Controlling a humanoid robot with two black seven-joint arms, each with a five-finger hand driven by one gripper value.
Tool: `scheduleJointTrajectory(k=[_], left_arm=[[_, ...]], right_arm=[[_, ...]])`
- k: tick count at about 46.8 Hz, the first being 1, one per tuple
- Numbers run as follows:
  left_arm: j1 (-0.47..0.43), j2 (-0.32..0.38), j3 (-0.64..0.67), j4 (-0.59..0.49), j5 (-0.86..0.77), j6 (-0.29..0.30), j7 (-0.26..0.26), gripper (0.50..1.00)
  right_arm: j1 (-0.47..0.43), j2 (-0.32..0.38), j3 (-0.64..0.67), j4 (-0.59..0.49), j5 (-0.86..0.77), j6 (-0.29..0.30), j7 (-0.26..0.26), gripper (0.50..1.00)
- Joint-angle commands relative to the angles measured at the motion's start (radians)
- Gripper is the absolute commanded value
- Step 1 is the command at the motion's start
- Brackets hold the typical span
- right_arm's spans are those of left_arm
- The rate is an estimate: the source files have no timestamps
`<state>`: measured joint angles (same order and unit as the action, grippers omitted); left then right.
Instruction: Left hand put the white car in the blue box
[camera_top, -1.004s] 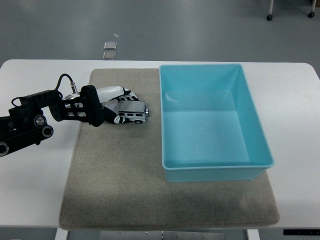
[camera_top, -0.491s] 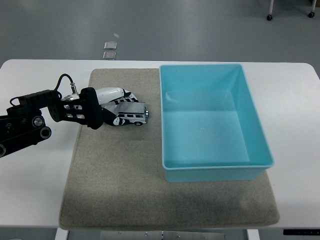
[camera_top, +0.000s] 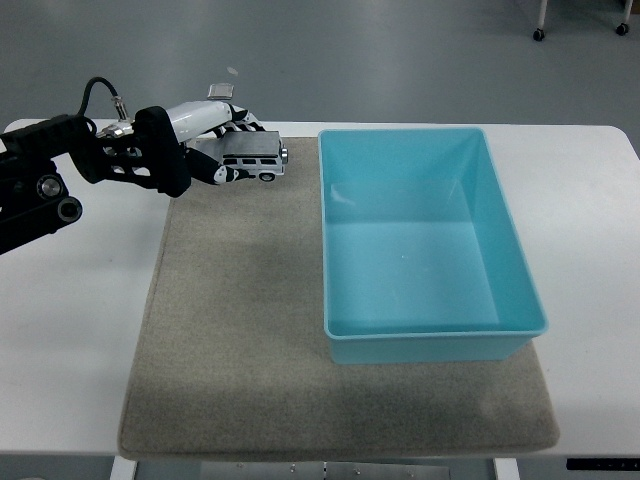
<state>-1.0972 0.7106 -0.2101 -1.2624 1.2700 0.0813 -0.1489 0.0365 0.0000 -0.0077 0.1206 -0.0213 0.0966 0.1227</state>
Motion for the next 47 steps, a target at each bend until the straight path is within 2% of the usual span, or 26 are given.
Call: scheduleJointTrajectory(k=[1,7,13,27,39,47], left_arm=[[-0.067,-0.002,0.001,-0.026,-0.003,-0.017,-0.001,0.5],[-0.156,-0.019,0.001,-0.069,-0.004,-0.06,-0.001,0.5],[-0.199,-0.117,0.008,-0.075,-0.004,-0.075,-0.001,0.5],[-0.185,-0.329,0.04,-0.061,0.014,-0.107,-0.003,0.5],[-0.165,-0.415,0.218,-0.023,0.016,-0.103,-0.012,0.5],[-0.122,-0.471,0.245,0.015,0.032,-0.101,-0.012,0.5]], right_arm=[[0.0,0.0,0.0,0.001,0.0,0.0,0.0,0.936],[0.0,0.0,0.0,0.001,-0.002,0.0,0.0,0.936],[0.0,0.0,0.0,0.001,0.0,0.0,0.0,0.936],[0.0,0.0,0.0,0.001,0.0,0.0,0.0,0.936],[0.0,0.0,0.0,0.001,0.0,0.0,0.0,0.936],[0.0,0.0,0.0,0.001,0.0,0.0,0.0,0.936]])
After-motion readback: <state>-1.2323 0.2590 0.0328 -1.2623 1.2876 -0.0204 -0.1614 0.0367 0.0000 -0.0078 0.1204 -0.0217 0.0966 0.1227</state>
